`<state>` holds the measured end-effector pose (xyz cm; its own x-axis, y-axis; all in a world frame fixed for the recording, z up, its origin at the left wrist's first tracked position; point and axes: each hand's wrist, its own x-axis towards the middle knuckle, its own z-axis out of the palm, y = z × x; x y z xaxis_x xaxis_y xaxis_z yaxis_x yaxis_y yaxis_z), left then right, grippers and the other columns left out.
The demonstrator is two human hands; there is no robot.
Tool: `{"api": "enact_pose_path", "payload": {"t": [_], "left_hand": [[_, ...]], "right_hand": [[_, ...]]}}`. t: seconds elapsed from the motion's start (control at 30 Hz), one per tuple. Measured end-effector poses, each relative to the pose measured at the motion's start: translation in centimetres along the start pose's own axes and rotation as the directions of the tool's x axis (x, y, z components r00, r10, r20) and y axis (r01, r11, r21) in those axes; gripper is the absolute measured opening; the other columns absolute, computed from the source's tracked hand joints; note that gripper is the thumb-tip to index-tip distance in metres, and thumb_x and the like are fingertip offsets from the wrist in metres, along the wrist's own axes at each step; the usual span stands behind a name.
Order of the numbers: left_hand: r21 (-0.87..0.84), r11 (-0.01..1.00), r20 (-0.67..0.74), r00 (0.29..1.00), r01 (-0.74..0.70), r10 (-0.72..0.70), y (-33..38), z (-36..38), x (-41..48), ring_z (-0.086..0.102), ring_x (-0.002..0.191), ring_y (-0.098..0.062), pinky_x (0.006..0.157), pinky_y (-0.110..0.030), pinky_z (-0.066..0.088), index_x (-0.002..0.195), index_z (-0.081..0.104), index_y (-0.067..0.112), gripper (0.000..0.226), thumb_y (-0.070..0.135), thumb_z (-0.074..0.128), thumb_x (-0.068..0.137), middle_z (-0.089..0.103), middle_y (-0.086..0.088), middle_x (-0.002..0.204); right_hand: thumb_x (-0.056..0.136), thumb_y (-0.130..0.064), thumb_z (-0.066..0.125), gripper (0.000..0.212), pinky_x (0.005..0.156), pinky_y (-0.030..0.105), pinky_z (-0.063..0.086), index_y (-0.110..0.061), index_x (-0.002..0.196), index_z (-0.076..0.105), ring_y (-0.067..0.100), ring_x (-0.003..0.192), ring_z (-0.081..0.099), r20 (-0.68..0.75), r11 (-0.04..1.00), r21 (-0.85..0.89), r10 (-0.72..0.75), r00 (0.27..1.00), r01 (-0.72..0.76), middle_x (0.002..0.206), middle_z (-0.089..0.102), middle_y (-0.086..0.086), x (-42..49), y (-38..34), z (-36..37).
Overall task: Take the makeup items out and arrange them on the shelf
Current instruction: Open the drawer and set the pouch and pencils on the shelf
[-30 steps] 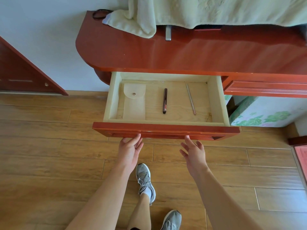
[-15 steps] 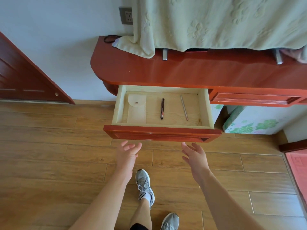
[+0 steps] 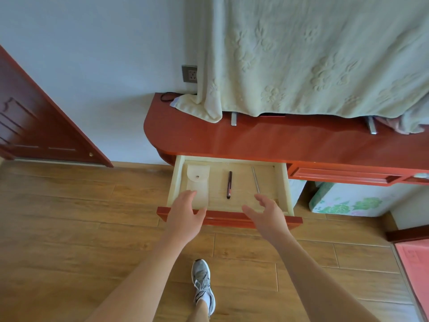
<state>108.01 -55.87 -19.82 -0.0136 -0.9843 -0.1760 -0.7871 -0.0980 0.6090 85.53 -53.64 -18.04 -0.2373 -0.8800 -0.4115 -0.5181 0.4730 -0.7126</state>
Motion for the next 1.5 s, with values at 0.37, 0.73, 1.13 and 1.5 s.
{"api": "enact_pose_path", "payload": {"t": [0.37,0.73,1.13,1.5], "left_hand": [[0.271,0.953,0.178,0.980,-0.137,0.090,-0.8,-0.6,10.5,0.012,0.153,-0.019,0.122,-0.035,0.018,0.158,0.018,0.018,0.063,0.043,0.040,0.104,0.014,-0.001,0.166],[0.202,0.979,0.304,0.951,-0.007,-0.056,-2.6,2.5,15.3,0.034,0.142,-0.022,0.108,-0.032,0.037,0.146,0.035,0.012,0.050,0.038,0.041,0.103,0.037,-0.002,0.150],[0.179,0.962,0.185,0.954,0.204,-0.237,-5.3,7.4,17.1,0.057,0.115,-0.020,0.086,-0.028,0.052,0.133,0.043,0.020,0.048,0.030,0.066,0.092,0.046,-0.004,0.138],[0.070,0.955,0.162,0.942,0.287,-0.295,-5.8,7.8,17.9,0.052,0.070,-0.006,0.064,-0.022,0.039,0.125,0.041,0.025,0.055,0.014,0.075,0.084,0.047,0.002,0.107]], "right_hand": [[0.092,-0.045,0.060,0.067,0.113,0.035,0.032,-0.019,0.148,0.036,0.015,0.142,0.027,0.009,0.906,-0.379,-0.199,0.980,0.188,0.154,0.034,-0.006,10.7,-6.3,-0.5],[0.100,-0.047,0.042,0.065,0.120,0.038,0.014,-0.017,0.154,0.022,0.020,0.149,0.012,0.118,0.726,-0.646,-0.209,0.971,0.235,0.162,0.018,-0.001,18.8,-7.3,0.4],[0.099,-0.044,0.046,0.062,0.120,0.039,0.020,-0.018,0.152,0.028,0.016,0.148,0.015,0.092,0.736,-0.639,-0.219,0.972,0.226,0.159,0.023,-0.005,22.4,-5.2,1.0],[0.094,-0.038,0.058,0.056,0.116,0.039,0.028,-0.020,0.146,0.043,0.014,0.142,0.025,0.007,0.781,-0.583,-0.271,0.962,0.224,0.153,0.037,-0.009,22.9,-4.3,1.3]]}}
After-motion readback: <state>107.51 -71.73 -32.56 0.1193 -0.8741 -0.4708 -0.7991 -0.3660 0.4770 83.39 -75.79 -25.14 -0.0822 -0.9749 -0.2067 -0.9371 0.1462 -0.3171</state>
